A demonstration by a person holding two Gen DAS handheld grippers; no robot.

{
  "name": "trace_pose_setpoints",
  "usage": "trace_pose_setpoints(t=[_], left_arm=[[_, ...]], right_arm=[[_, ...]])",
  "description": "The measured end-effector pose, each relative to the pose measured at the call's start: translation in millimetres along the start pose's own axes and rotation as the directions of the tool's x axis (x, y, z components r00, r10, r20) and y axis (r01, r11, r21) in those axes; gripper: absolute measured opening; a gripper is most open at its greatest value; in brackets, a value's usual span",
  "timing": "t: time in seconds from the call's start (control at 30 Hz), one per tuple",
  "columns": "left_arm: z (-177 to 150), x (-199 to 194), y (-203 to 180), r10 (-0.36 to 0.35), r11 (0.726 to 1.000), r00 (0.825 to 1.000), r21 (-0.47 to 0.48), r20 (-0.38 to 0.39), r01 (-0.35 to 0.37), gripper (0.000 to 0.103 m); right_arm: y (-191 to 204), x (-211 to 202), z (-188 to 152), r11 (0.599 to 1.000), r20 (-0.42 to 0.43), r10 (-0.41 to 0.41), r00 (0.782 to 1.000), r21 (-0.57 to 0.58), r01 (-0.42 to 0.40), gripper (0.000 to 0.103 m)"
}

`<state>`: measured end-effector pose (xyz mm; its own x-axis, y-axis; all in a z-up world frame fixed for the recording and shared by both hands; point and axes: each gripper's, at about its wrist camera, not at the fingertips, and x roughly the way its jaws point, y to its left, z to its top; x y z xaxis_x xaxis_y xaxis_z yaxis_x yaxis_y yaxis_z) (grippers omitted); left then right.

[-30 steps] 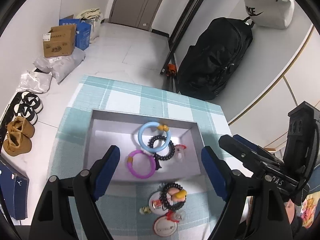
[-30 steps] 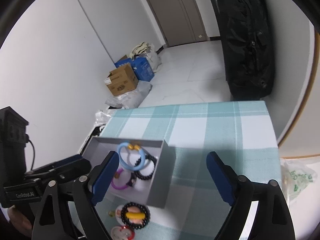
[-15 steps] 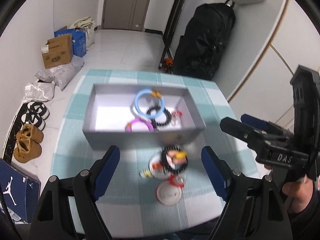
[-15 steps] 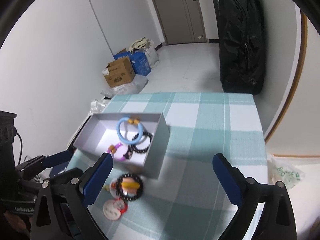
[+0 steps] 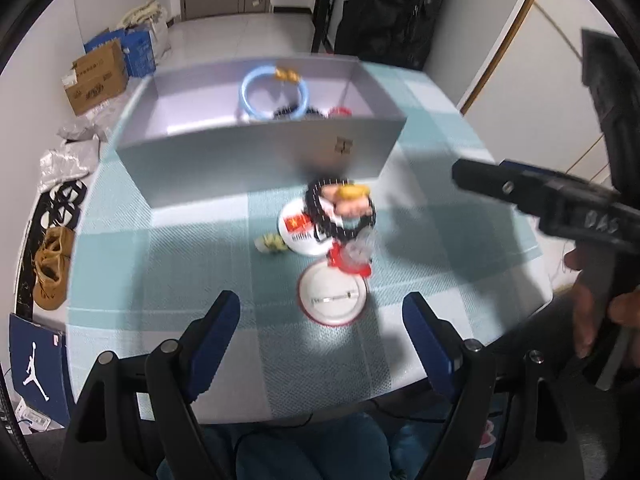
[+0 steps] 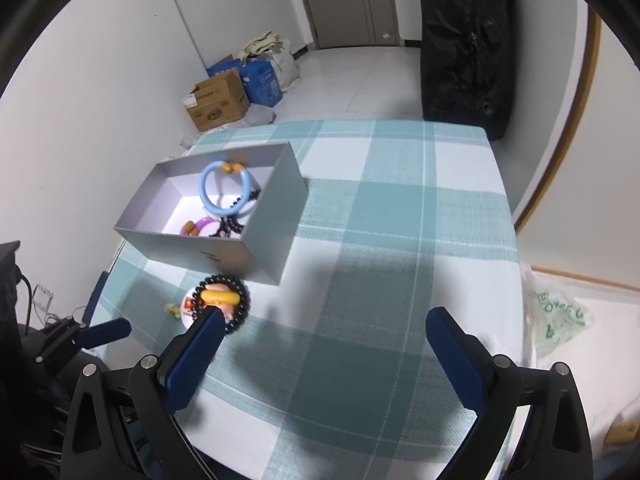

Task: Organize jewelry
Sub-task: 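Withdraw both tools from the box toward the remaining pile, then grasp the white round badge with the left tool and lift it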

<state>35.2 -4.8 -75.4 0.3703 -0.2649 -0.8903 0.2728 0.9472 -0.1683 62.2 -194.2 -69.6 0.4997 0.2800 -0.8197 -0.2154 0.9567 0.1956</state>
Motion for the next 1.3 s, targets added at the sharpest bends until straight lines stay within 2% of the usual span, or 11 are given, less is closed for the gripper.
trace_pose_setpoints(t=[0.17, 0.47, 0.53, 0.7, 0.87, 1.13, 1.3], left_arm=[[-2.5, 8.8, -7.5, 0.045, 0.998, 0.998, 0.051, -0.036, -0.044, 0.08], [-6.5, 10.4, -21.4, 0.106, 0.989, 0.994, 0.108, -0.001, -0.106, 0.079], [-7.5, 12.2, -23.6, 0.112, 0.987, 0.994, 0.119, -0.002, -0.111, 0.075], [-8.3, 8.9, -20.1, 0.102, 0.988, 0.995, 0.117, -0.001, -0.101, 0.068], [-7.6, 7.6, -22.9, 0.09, 0.987, 0.996, 0.129, 0.006, -0.09, 0.038], [-5.5, 8.3, -21.2, 0.067, 0.989, 0.998, 0.13, -0.01, -0.065, 0.037], [2.0, 6.8, -16.9, -0.01, 0.997, 1.0, 0.081, -0.018, 0.011, 0.037]], right_arm=[[-3.9, 1.3, -2.8, 1.0, -0.014, -0.005, 1.0, 0.003, 0.005, 0.101], [-10.4, 0.2, -1.4, 0.999, -0.015, 0.006, 1.0, 0.037, -0.006, 0.101], [-10.7, 1.3, -1.4, 0.999, -0.019, 0.01, 1.0, 0.041, -0.009, 0.101], [-9.8, 0.9, -0.8, 0.999, -0.018, 0.015, 1.0, 0.037, -0.014, 0.101], [-12.8, 1.9, 0.1, 0.998, -0.021, 0.022, 1.0, 0.057, -0.021, 0.101], [-15.3, 5.5, 0.2, 0.997, -0.038, 0.022, 0.999, 0.077, -0.019, 0.101], [-18.3, 4.5, -1.2, 0.995, -0.037, 0.026, 0.999, 0.092, -0.023, 0.101]])
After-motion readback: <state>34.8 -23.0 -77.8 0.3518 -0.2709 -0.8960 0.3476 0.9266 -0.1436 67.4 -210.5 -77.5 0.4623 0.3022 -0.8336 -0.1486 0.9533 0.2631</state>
